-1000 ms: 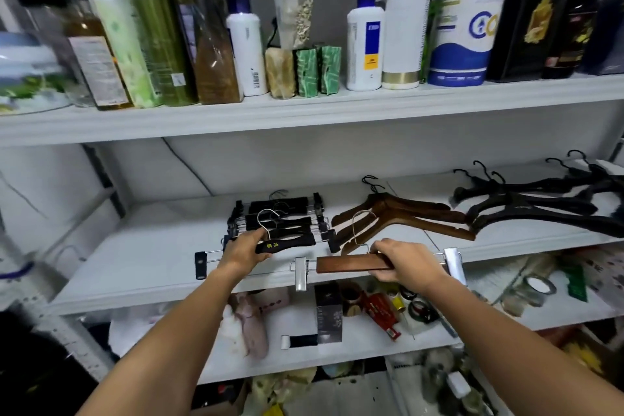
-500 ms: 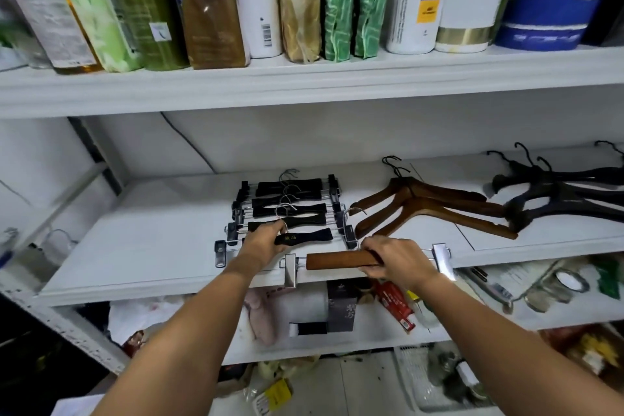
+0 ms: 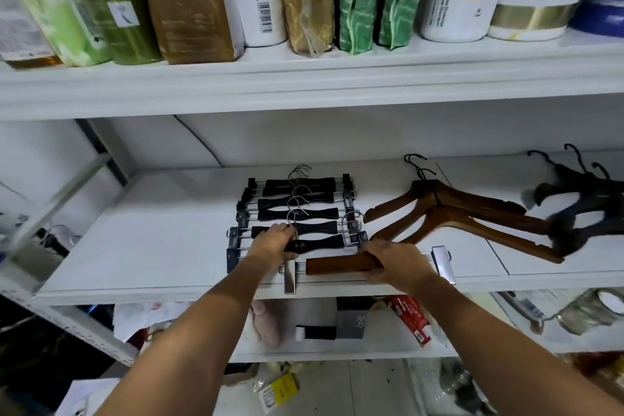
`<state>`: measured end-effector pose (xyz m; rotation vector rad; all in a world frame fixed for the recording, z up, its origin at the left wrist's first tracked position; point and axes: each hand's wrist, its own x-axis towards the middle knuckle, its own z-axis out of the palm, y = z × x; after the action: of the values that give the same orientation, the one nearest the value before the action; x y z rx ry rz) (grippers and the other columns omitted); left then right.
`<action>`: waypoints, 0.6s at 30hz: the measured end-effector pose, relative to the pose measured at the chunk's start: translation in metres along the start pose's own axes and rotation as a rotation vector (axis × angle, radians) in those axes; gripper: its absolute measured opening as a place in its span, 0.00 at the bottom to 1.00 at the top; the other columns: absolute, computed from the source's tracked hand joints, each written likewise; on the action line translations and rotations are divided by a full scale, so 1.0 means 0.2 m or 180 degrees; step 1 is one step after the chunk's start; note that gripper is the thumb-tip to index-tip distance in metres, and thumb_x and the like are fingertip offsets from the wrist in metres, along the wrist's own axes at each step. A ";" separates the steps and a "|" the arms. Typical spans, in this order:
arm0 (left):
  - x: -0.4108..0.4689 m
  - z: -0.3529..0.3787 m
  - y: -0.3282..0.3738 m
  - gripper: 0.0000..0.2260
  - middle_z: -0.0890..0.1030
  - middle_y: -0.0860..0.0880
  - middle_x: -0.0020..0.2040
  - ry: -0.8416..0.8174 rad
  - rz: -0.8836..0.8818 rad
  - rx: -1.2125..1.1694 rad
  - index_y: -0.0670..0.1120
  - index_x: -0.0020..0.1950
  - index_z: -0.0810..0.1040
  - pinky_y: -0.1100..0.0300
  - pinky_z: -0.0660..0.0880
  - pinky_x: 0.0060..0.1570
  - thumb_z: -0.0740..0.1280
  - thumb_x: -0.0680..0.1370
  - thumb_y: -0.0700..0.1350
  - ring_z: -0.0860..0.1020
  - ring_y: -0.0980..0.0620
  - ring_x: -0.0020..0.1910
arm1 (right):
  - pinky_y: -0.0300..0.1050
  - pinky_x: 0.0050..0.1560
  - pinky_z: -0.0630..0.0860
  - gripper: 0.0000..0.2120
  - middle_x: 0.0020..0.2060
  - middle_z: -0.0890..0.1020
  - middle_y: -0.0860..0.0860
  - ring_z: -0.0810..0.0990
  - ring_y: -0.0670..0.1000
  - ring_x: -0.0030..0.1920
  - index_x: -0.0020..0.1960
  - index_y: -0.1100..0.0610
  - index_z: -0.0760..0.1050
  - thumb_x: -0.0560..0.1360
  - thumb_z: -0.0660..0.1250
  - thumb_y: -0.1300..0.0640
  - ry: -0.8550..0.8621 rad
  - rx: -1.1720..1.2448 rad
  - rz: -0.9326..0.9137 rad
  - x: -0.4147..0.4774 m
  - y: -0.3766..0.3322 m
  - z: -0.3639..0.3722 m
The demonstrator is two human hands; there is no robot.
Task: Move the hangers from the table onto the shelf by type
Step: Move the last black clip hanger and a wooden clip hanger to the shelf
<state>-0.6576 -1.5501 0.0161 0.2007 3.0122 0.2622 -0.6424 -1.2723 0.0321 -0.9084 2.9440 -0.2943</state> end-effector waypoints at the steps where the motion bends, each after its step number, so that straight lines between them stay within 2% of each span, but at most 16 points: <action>1: 0.00 0.00 -0.01 0.17 0.72 0.47 0.59 0.0006 0.0017 0.0022 0.46 0.61 0.71 0.54 0.70 0.58 0.69 0.75 0.48 0.71 0.49 0.58 | 0.42 0.50 0.79 0.16 0.51 0.79 0.46 0.81 0.47 0.47 0.58 0.49 0.72 0.74 0.67 0.43 0.0010 0.0009 -0.0017 0.00 0.00 0.01; 4: -0.02 -0.01 -0.03 0.16 0.73 0.49 0.58 -0.0072 -0.0005 0.0007 0.48 0.60 0.71 0.54 0.70 0.56 0.69 0.75 0.49 0.72 0.49 0.58 | 0.38 0.48 0.77 0.17 0.51 0.80 0.46 0.81 0.47 0.47 0.59 0.49 0.73 0.74 0.67 0.43 0.0065 0.0048 -0.0088 0.00 0.00 0.03; 7: -0.03 -0.01 -0.06 0.14 0.74 0.50 0.57 -0.0145 -0.0009 0.0016 0.49 0.58 0.72 0.54 0.72 0.57 0.69 0.75 0.49 0.72 0.50 0.58 | 0.43 0.49 0.80 0.18 0.52 0.80 0.47 0.81 0.47 0.47 0.60 0.50 0.73 0.74 0.66 0.43 0.0068 0.0035 -0.0170 -0.01 -0.01 0.04; 13: -0.05 0.00 -0.07 0.17 0.72 0.49 0.61 -0.0166 0.0090 0.0296 0.50 0.63 0.70 0.51 0.71 0.61 0.68 0.76 0.46 0.69 0.49 0.63 | 0.42 0.48 0.79 0.17 0.51 0.80 0.47 0.81 0.47 0.46 0.59 0.50 0.74 0.74 0.66 0.42 0.0047 -0.0025 -0.0281 -0.01 -0.03 0.05; 18: -0.06 0.01 -0.07 0.18 0.72 0.49 0.61 -0.0200 0.0086 0.0037 0.49 0.62 0.69 0.52 0.69 0.61 0.69 0.75 0.46 0.69 0.49 0.62 | 0.40 0.47 0.78 0.16 0.51 0.80 0.46 0.80 0.46 0.46 0.58 0.49 0.73 0.75 0.65 0.43 0.0074 -0.0114 -0.0339 0.02 -0.06 0.02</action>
<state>-0.6477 -1.5643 0.0124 0.2462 2.9512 0.2363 -0.6382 -1.2845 0.0305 -1.0761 2.9362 -0.2588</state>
